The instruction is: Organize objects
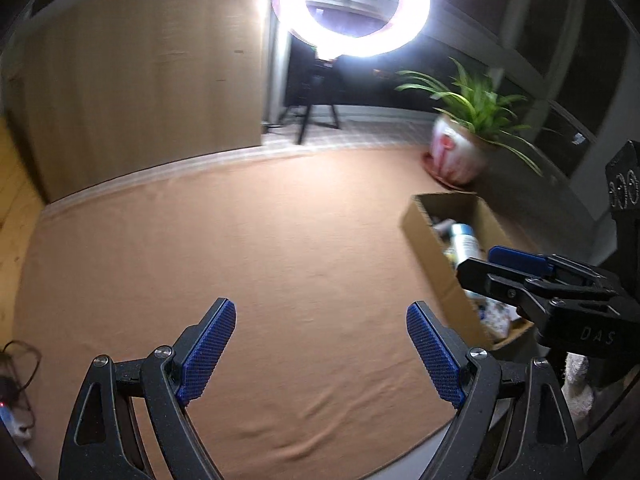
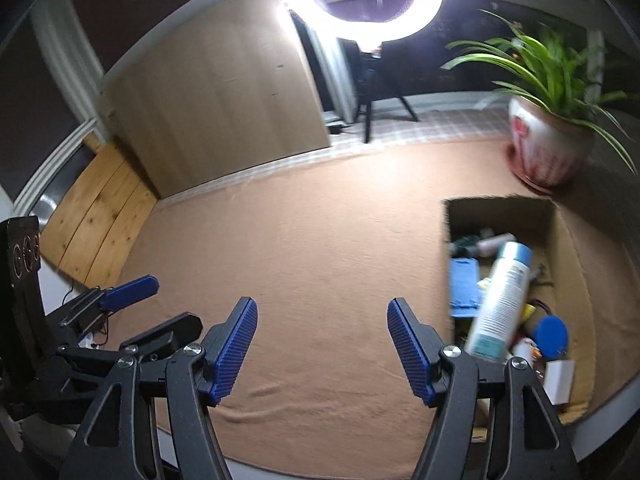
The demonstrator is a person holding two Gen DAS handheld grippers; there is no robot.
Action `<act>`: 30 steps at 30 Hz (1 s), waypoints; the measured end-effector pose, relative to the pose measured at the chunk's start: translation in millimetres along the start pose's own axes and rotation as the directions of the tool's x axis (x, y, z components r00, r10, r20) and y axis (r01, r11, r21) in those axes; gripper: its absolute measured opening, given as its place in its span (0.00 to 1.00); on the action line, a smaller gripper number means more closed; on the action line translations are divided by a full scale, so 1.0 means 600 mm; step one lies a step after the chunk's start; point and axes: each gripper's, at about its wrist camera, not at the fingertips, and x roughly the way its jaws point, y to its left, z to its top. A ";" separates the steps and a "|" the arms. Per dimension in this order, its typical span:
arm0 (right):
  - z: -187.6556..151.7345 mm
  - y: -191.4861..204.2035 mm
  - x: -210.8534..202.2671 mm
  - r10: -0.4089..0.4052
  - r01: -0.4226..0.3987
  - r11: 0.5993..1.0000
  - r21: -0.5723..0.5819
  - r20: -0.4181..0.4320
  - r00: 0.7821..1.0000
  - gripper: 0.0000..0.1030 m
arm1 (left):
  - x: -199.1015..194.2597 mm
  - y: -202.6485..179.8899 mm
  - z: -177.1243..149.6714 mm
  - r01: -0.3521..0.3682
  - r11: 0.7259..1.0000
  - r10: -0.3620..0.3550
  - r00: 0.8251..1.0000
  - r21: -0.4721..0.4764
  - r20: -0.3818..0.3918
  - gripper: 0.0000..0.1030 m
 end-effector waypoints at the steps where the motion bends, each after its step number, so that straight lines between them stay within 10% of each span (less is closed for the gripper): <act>1: 0.000 0.014 0.005 0.000 0.000 1.000 -0.020 0.001 1.000 0.62 | -0.004 0.008 -0.003 -0.009 1.000 0.009 1.000 -0.007 0.002 0.87; 30: -0.025 0.128 0.077 -0.105 0.106 0.986 -0.127 0.014 0.994 0.62 | -0.039 0.187 -0.068 -0.217 0.958 0.219 0.976 -0.188 -0.010 0.89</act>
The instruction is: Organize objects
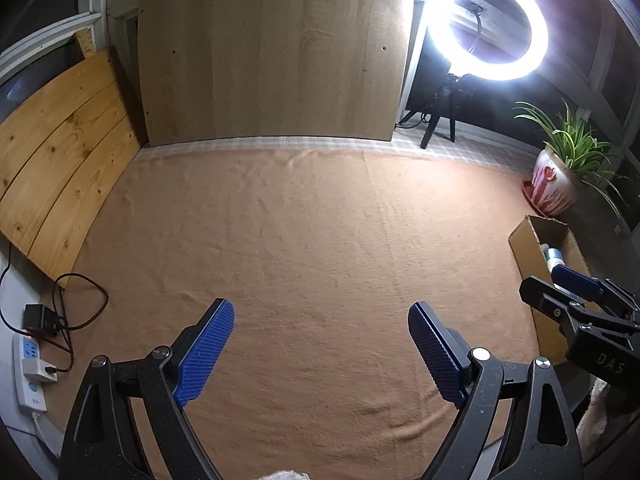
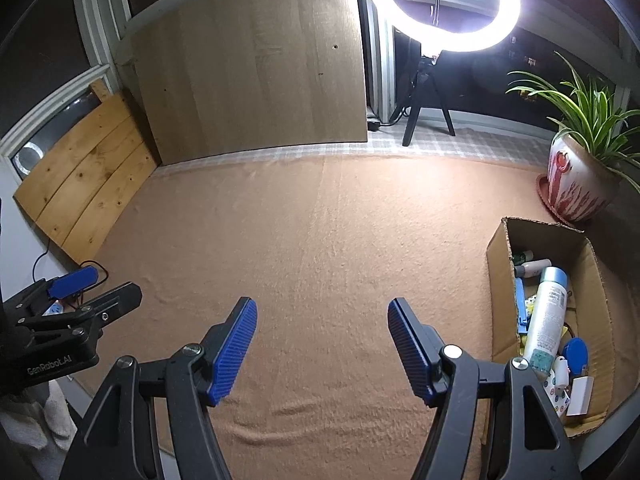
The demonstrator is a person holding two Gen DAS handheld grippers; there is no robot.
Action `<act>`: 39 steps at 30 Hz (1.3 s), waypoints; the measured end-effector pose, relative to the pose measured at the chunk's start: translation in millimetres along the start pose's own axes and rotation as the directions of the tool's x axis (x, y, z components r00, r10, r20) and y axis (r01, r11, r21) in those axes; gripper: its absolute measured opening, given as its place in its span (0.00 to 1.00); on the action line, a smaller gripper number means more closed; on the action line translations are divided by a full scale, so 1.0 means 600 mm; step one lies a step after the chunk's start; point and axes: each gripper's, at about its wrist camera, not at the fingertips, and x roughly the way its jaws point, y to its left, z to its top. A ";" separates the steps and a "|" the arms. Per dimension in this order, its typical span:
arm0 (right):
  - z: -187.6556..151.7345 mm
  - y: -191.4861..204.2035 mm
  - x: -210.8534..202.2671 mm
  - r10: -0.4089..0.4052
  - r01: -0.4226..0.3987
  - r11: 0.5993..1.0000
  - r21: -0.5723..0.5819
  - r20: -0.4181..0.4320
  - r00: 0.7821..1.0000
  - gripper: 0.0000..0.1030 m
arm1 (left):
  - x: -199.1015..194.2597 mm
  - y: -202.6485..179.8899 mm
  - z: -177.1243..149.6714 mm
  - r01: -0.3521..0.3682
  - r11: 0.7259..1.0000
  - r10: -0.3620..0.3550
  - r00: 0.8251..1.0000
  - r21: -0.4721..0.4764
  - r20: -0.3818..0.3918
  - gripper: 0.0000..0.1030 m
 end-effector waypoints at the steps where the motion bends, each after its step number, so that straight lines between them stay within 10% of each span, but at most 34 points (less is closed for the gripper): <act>1: 0.001 0.001 0.000 -0.005 0.005 1.000 -0.002 0.003 1.000 0.62 | 0.001 0.002 0.000 0.001 1.000 -0.001 1.000 -0.004 -0.002 0.89; 39: 0.009 0.002 0.016 -0.030 0.030 1.000 -0.003 0.009 1.000 0.62 | 0.025 0.010 0.014 -0.008 1.000 0.008 1.000 -0.003 -0.012 0.89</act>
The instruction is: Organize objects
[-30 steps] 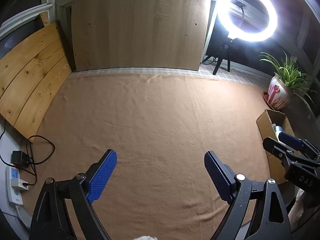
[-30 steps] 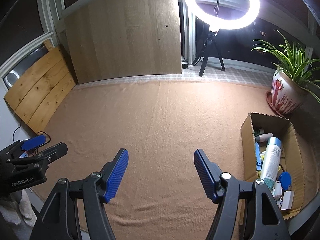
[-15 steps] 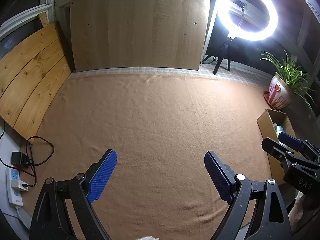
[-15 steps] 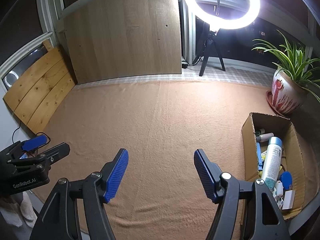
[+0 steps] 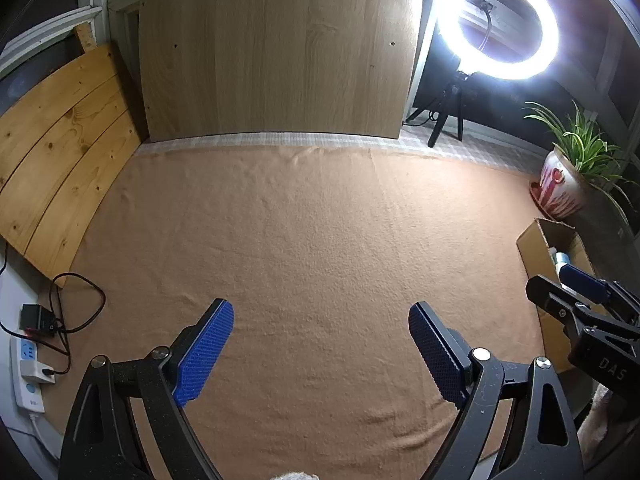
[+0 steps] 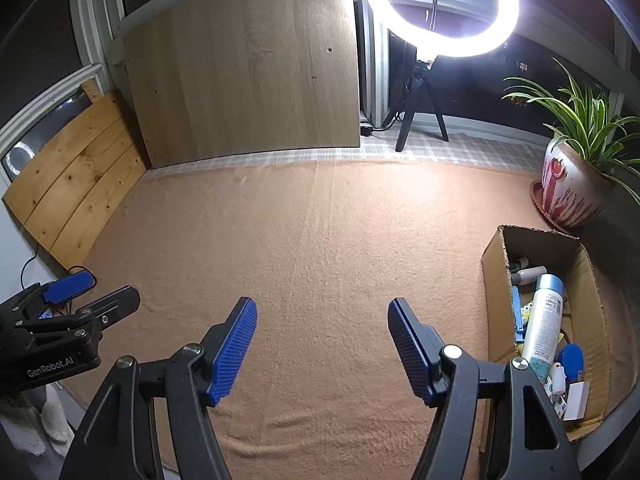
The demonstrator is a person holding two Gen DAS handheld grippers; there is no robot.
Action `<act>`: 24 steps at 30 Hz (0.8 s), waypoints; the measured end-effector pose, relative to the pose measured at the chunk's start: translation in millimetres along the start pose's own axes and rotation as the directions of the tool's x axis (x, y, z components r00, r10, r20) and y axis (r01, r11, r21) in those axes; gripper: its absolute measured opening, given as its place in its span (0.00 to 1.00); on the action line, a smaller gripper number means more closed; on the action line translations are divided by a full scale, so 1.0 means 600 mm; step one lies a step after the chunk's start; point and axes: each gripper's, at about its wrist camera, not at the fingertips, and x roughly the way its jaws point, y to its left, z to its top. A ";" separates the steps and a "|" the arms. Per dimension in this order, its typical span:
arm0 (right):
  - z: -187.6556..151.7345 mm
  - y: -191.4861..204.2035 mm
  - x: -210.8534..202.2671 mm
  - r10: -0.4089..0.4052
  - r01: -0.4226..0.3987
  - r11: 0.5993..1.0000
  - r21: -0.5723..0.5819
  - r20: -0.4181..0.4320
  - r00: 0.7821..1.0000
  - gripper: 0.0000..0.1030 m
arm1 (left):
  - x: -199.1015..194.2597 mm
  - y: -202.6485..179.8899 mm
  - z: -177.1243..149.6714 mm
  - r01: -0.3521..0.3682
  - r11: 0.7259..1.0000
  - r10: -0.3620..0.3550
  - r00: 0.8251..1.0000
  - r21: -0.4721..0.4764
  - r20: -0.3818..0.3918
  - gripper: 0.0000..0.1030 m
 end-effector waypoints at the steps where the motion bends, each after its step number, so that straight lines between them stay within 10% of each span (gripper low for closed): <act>1: 0.000 0.000 0.001 0.001 -0.001 1.000 0.001 -0.001 1.000 0.63 | 0.002 0.000 0.001 0.000 1.000 0.000 1.000 0.000 -0.002 0.89; 24: 0.001 0.000 0.010 -0.003 0.003 1.000 0.013 -0.009 1.000 0.62 | 0.016 0.002 0.003 0.002 1.000 -0.002 1.000 0.000 -0.011 0.89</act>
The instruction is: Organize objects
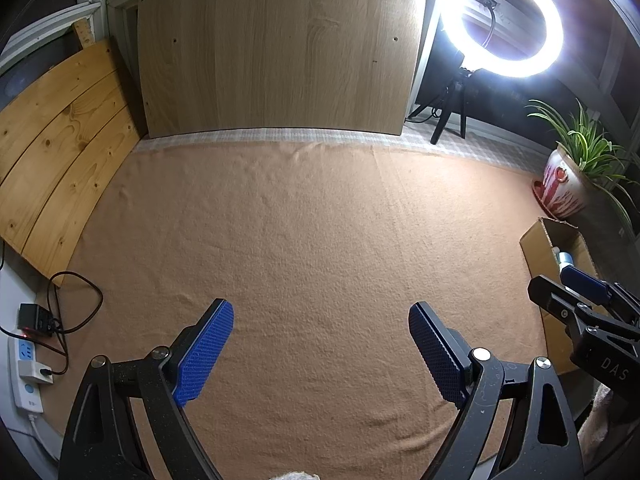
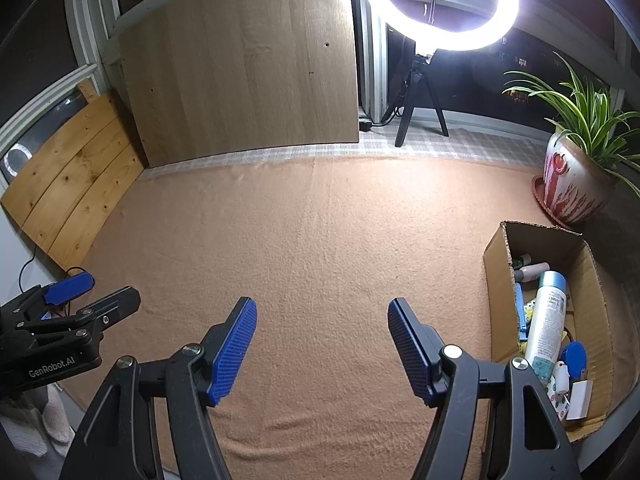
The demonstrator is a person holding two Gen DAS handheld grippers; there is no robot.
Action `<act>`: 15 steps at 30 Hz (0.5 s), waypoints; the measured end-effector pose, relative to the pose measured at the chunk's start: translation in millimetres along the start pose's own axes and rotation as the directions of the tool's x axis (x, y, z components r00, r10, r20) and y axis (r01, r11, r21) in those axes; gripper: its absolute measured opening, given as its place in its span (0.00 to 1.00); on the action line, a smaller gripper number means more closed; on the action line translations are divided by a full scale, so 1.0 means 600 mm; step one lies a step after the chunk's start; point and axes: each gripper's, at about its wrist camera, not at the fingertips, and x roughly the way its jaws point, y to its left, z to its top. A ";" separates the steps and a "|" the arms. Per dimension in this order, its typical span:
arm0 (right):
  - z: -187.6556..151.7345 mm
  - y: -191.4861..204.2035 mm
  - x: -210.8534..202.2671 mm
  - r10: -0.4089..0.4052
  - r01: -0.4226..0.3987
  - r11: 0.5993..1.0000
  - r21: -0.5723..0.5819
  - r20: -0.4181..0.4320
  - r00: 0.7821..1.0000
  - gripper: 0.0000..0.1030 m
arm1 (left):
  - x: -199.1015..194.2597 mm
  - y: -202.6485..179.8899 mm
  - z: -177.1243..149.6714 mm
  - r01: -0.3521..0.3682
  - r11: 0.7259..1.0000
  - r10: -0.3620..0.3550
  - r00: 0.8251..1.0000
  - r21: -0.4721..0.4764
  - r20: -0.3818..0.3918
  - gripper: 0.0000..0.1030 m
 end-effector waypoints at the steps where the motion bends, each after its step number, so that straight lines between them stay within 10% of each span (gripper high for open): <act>1: 0.000 0.000 0.000 0.001 -0.001 1.000 0.000 -0.001 1.000 0.62 | 0.000 0.001 0.000 0.001 1.000 -0.001 1.000 0.001 0.000 0.89; 15: -0.002 0.004 0.005 0.003 -0.003 1.000 0.006 -0.009 1.000 0.63 | 0.004 0.006 0.000 -0.004 1.000 0.004 1.000 0.001 -0.003 0.89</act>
